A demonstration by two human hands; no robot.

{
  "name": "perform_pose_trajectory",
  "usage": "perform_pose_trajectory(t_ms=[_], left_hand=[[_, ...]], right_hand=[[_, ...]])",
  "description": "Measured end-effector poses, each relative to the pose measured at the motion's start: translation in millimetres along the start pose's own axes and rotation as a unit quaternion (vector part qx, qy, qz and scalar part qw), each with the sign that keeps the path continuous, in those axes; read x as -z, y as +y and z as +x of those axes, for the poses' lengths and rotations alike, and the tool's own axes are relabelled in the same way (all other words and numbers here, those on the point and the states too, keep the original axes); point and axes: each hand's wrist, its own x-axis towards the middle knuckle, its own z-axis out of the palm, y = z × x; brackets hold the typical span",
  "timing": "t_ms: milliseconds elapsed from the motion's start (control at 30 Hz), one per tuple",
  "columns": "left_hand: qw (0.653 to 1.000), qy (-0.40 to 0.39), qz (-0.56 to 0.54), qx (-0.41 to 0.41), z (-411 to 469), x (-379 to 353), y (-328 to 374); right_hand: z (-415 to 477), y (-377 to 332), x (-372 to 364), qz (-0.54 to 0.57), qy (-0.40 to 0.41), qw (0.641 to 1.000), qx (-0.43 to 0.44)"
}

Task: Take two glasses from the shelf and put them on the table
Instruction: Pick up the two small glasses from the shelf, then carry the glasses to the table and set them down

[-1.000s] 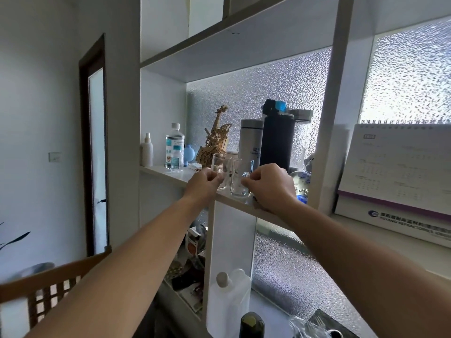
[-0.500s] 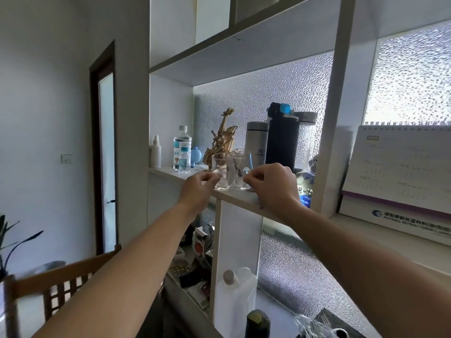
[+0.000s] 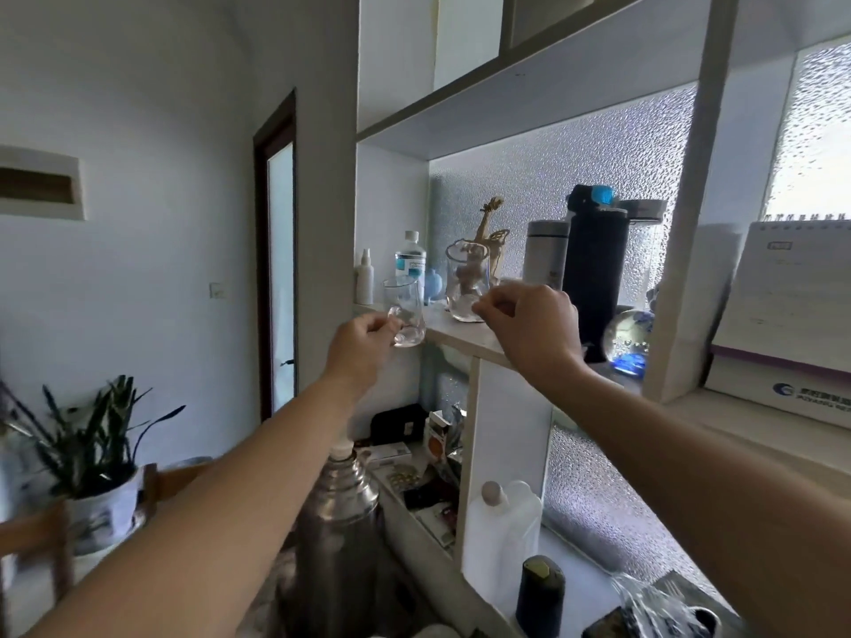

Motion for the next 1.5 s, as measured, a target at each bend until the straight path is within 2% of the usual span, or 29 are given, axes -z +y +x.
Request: perform_pose_trajectory(t_ms=[67, 167, 300, 500, 833, 1100, 1500], left_hand=[[1.000, 0.016, 0.021, 0.011, -9.9, 28.2, -6.3], [0.994, 0.084, 0.062, 0.029, -28.0, 74.6, -14.6], [0.991, 0.085, 0.097, 0.044, -46.7, 101.8, -19.8], [0.973, 0.164, 0.144, 0.068, -89.0, 167.3, -24.4], [0.941, 0.213, 0.233, 0.123, -166.8, 233.4, -33.6], [0.928, 0.228, 0.226, 0.192, -228.7, 252.4, -54.2], [0.885, 0.273, 0.195, 0.322, -305.7, 230.4, -142.5]], right_hand=[[-6.9, -10.7, -15.1, 0.012, -0.014, 1.000, 0.000], [-21.6, -30.0, -41.3, 0.045, -0.059, 0.997, 0.015], [-37.7, -35.6, -67.8, 0.067, -0.078, 0.995, 0.013], [-72.3, -79.8, -119.2, 0.133, -0.137, 0.981, 0.032], [-138.9, -130.4, -174.4, 0.233, -0.257, 0.938, 0.019], [-189.1, -140.6, -199.4, 0.224, -0.318, 0.921, 0.023], [-298.1, -93.2, -225.4, 0.211, -0.410, 0.886, -0.053]])
